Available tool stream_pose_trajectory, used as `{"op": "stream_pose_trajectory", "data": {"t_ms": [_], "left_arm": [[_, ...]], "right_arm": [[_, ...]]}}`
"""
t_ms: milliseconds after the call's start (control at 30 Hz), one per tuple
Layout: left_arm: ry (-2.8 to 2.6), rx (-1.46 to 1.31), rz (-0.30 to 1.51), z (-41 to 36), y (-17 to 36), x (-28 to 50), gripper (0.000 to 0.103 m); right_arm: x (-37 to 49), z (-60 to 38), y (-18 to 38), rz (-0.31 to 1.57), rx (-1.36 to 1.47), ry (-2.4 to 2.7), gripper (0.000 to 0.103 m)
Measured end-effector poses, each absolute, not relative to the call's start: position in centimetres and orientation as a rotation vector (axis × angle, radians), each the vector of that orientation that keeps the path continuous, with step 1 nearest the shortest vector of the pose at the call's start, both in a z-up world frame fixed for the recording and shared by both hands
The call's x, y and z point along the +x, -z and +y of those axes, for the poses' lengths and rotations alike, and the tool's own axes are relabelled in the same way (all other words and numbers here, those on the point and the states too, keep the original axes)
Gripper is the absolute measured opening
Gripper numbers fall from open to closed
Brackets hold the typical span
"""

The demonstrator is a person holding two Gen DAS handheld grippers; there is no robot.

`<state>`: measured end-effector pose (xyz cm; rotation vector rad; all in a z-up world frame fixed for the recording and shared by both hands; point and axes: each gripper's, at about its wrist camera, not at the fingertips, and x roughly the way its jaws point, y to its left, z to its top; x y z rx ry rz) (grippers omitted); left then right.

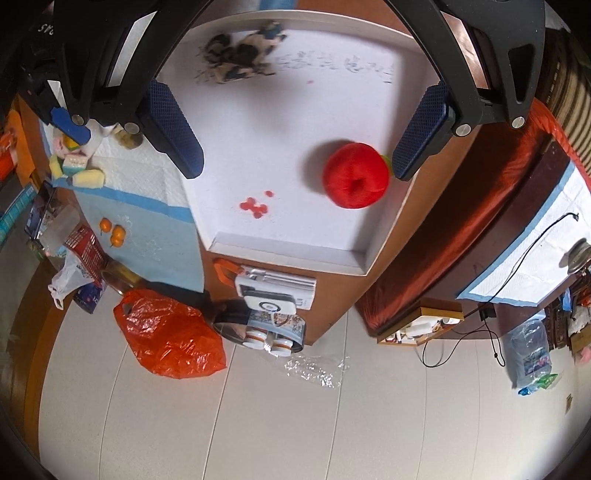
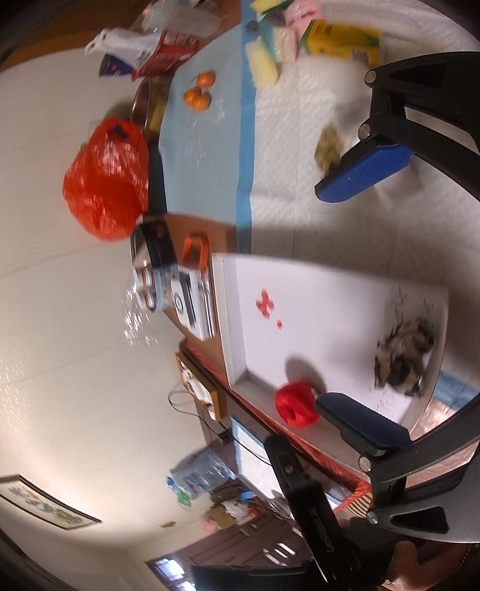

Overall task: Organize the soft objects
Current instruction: 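Grasp the white foam sheet with the right tool while the left tool grasps the white rolled towel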

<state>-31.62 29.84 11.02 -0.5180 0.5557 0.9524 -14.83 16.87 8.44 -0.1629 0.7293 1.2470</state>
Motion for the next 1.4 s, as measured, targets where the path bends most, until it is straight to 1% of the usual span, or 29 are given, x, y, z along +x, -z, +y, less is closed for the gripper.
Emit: {"op": "stream_pose_trajectory", "data": {"t_ms": [233,400,600,1033,1267,1400], "left_arm": [[-0.908,-0.498,0.561,26.1,-11.3,-27.1,0.103],[-0.824,-0.484,0.633,22.6,-9.2,-22.2,0.103],[-0.773,-0.489,0.702,20.2,-7.3,-18.5,0.103],[-0.640,-0.488,0.787,19.1,-3.8,-13.4,0.103],[-0.646,-0.370,0.865,17.9,-2.4,-11.5,0.103],[-0.666,-0.348,0.861,18.2,-2.3,-11.4,0.103]], "right_arm": [[-11.0,13.2,-8.8,0.713,-0.148,-1.226,0.103],[-8.1,10.8,-8.8,0.701,-0.148,-1.199,0.103],[-4.4,7.7,-7.8,0.730,-0.129,-1.146,0.103],[3.7,1.4,-4.9,0.814,-0.051,-0.949,0.103],[4.1,1.7,-2.7,0.895,-0.094,-0.986,0.103],[4.0,2.1,-1.8,0.951,-0.111,-1.005,0.103]]}}
